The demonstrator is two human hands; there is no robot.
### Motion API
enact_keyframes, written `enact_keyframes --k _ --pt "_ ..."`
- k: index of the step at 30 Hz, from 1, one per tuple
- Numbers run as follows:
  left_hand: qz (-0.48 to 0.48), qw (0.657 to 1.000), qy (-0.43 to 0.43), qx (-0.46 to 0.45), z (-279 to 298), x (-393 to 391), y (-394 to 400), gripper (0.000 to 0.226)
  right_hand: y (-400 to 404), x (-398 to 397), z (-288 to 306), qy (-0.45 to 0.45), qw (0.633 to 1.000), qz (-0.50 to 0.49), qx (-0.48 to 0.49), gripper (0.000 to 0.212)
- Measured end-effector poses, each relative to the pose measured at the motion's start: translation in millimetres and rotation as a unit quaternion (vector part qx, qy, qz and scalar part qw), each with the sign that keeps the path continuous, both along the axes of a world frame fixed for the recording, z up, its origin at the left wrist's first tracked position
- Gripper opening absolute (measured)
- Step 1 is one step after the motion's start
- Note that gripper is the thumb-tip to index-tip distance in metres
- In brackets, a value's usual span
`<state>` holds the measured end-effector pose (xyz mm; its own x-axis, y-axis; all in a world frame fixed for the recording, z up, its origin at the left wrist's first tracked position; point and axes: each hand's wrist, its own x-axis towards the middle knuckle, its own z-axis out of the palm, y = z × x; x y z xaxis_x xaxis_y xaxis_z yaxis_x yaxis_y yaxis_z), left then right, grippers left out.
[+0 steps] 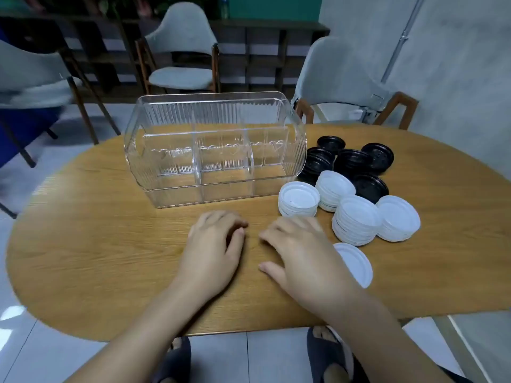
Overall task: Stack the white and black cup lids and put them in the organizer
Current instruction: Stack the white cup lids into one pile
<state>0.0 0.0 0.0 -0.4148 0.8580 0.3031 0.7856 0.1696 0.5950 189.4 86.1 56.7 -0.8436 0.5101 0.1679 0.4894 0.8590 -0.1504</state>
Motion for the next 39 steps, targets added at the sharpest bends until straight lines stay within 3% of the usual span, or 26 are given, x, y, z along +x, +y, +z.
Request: enact_keyframes --k 4,7,11,14,16,19,21,22,26,29,34,37,39 --pt "-0.033 0.999 -0.018 0.013 2.2 -0.6 -4.9 0.023 15.3 21.9 0.5 -0.037 0.996 -0.078 0.0 0.037" --pt "-0.059 0.997 -0.029 0.036 5.9 1.7 -7.4 0.019 22.0 26.1 -9.1 -0.026 0.997 -0.073 0.017 0.024" --pt "-0.106 0.992 -0.064 0.034 15.9 6.0 -10.4 0.046 23.0 28.2 -14.7 0.072 0.995 -0.065 0.027 0.019" --pt "-0.148 0.985 -0.082 0.034 20.4 10.6 -12.5 0.064 15.1 24.7 -4.9 0.174 0.981 -0.043 -0.074 0.018" --pt "-0.151 0.984 -0.089 0.042 21.6 11.6 -14.1 0.064 11.5 22.1 1.8 0.224 0.956 -0.05 -0.182 0.018" --pt "-0.138 0.977 -0.147 0.07 23.2 16.0 -17.9 0.042 7.7 20.9 9.8 0.285 0.902 -0.067 -0.318 0.014" --pt "-0.126 0.968 -0.2 0.082 26.2 15.3 -17.8 0.027 6.2 19.4 13.0 0.302 0.889 -0.071 -0.335 0.01" --pt "-0.12 0.962 -0.23 0.085 26.0 13.9 -16.8 0.022 5.9 19.4 12.4 0.306 0.893 -0.073 -0.322 0.016" --pt "-0.088 0.904 -0.402 0.113 25.6 8.8 -11.8 0.02 6.7 18.5 6.2 0.259 0.939 -0.029 -0.226 0.078" --pt "-0.071 0.865 -0.485 0.104 27.0 10.4 -11.6 0.036 5.0 14.0 -5.9 0.239 0.959 -0.001 -0.152 0.085" --pt "-0.088 0.905 -0.412 0.051 24.8 -2.8 -15.3 0.047 8.3 8.9 -20.9 0.232 0.96 -0.01 -0.158 0.07" --pt "-0.108 0.957 -0.269 -0.017 26.6 -14.8 -22.3 0.056 12.9 9.6 -23.1 0.206 0.959 -0.016 -0.193 0.077" --pt "-0.097 0.973 -0.204 -0.041 26.9 -18.0 -24.7 0.061 14.5 8.8 -24.9 0.188 0.962 -0.022 -0.2 0.076"
